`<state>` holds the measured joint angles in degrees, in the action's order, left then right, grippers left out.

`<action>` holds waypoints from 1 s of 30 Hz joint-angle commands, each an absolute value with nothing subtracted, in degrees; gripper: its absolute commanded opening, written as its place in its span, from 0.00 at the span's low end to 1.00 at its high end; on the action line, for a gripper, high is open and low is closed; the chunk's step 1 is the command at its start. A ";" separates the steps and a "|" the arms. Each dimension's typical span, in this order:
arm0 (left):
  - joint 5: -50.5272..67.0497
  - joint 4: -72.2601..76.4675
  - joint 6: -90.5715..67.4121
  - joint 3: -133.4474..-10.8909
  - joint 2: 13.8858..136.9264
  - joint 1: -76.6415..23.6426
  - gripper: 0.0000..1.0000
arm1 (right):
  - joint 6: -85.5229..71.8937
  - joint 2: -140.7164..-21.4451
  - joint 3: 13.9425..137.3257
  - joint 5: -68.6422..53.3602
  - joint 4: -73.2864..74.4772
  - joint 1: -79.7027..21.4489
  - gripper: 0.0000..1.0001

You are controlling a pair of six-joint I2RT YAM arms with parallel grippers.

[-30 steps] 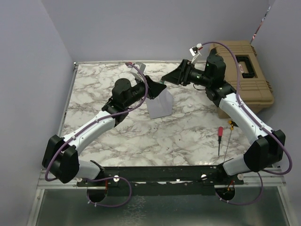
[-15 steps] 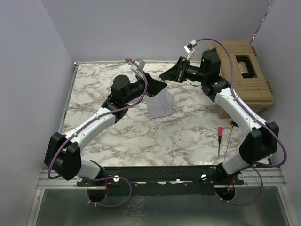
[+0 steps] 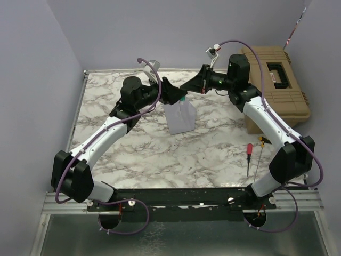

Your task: Place the letter into the envelope and seal it

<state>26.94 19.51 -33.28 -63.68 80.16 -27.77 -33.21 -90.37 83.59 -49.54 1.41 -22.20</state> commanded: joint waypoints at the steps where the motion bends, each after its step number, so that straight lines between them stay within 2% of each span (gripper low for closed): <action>1: 30.59 10.84 -25.89 -69.76 80.69 -26.55 0.59 | -30.72 -91.75 86.35 -56.39 1.25 -22.49 0.00; 6: 34.86 10.46 -25.48 -71.17 82.02 -26.54 0.54 | -30.39 -93.65 87.79 -56.56 1.26 -22.82 0.00; 11: 37.92 11.44 -27.29 -70.92 83.51 -26.54 0.32 | -30.08 -93.99 87.59 -57.22 0.88 -22.82 0.00; 16: 41.83 12.52 -30.65 -71.45 85.60 -26.54 0.30 | -32.16 -94.50 87.02 -57.12 -2.07 -22.81 0.00; 19: 41.84 12.51 -31.00 -71.17 85.71 -26.54 0.20 | -33.69 -94.56 86.14 -56.65 -4.42 -22.80 0.00; 22: 40.87 12.64 -30.85 -71.26 85.41 -26.54 0.01 | -33.52 -94.58 85.76 -57.23 -4.75 -22.81 0.00; 23: 40.21 12.75 -31.00 -71.28 85.39 -26.54 0.00 | -32.81 -94.65 85.97 -56.83 -3.87 -22.85 0.01; 24: 39.27 13.02 -31.18 -71.16 85.28 -26.55 0.00 | -31.98 -94.56 86.13 -56.10 -2.70 -22.85 0.06; 27: 33.54 15.02 -32.23 -69.53 84.35 -26.54 0.00 | -30.75 -93.29 85.76 -49.98 -0.34 -22.84 0.54; 30: 27.37 16.08 -32.56 -67.74 82.48 -26.55 0.00 | -35.53 -87.17 81.10 -31.28 -1.71 -22.56 0.79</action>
<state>36.95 13.23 -31.77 -69.76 84.66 -26.63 -31.62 -93.95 85.36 -48.66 -1.23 -22.04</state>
